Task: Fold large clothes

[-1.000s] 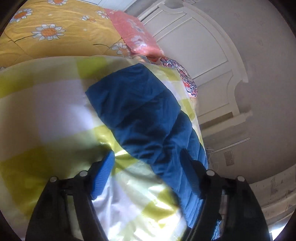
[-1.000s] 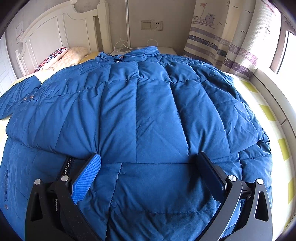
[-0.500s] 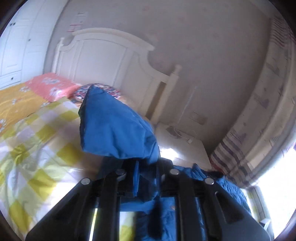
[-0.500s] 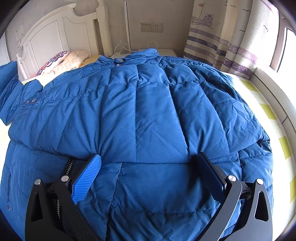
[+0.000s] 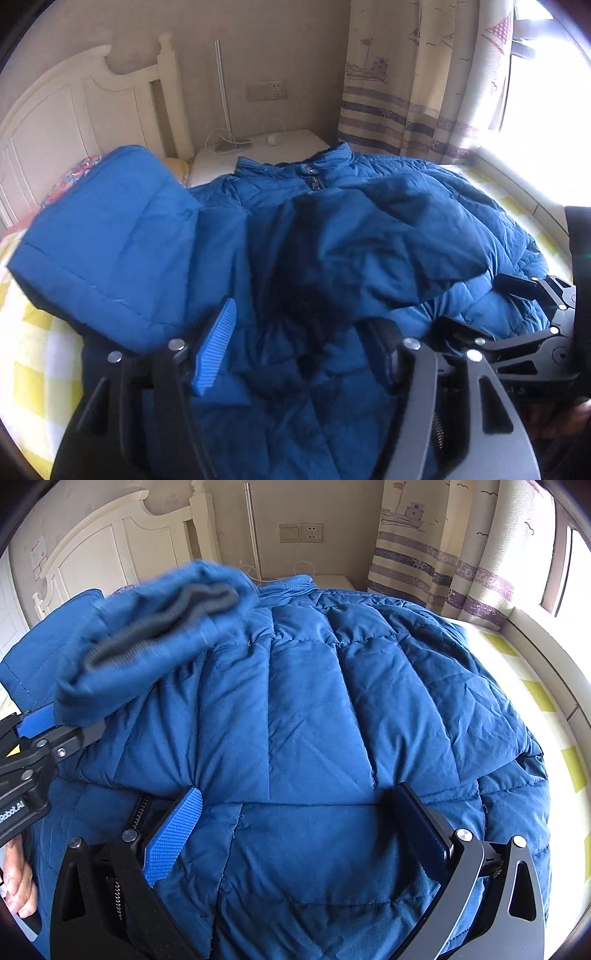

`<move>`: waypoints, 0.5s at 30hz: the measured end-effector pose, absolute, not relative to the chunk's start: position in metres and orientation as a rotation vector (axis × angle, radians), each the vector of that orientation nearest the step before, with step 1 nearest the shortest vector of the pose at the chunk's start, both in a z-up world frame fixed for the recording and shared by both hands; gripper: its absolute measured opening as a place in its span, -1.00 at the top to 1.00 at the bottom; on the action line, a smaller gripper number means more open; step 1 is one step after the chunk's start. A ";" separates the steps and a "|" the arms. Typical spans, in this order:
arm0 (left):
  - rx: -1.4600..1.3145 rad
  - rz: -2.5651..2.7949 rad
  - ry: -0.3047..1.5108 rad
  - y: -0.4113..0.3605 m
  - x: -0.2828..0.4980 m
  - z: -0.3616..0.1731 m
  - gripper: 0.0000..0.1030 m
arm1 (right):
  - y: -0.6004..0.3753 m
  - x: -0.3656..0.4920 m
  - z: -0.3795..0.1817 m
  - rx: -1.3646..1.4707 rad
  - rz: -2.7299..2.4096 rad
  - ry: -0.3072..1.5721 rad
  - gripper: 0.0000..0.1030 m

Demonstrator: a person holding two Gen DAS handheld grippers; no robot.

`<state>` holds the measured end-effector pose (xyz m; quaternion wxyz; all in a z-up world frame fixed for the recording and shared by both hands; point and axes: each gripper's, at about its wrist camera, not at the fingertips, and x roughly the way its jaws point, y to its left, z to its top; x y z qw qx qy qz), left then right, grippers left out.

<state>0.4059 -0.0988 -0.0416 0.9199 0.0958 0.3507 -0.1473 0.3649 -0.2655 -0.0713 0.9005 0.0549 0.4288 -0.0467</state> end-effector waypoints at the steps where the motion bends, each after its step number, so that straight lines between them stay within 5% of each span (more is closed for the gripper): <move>1: 0.210 -0.289 0.681 -0.093 0.395 -0.034 -0.43 | -0.267 0.365 -0.071 0.117 -0.094 0.886 -0.91; 4: 0.210 -0.173 0.568 -0.064 0.365 -0.017 -0.81 | -0.268 0.364 -0.071 0.125 -0.089 0.882 -0.91; 7: 0.168 0.014 0.628 -0.028 0.373 -0.027 -0.79 | -0.268 0.364 -0.071 0.125 -0.088 0.882 -0.91; 11: -0.028 0.115 0.807 0.028 0.404 -0.048 -0.07 | -0.268 0.364 -0.071 0.120 -0.091 0.883 -0.91; 15: 0.048 0.135 0.821 0.025 0.416 -0.058 0.20 | -0.267 0.363 -0.071 0.117 -0.094 0.878 -0.91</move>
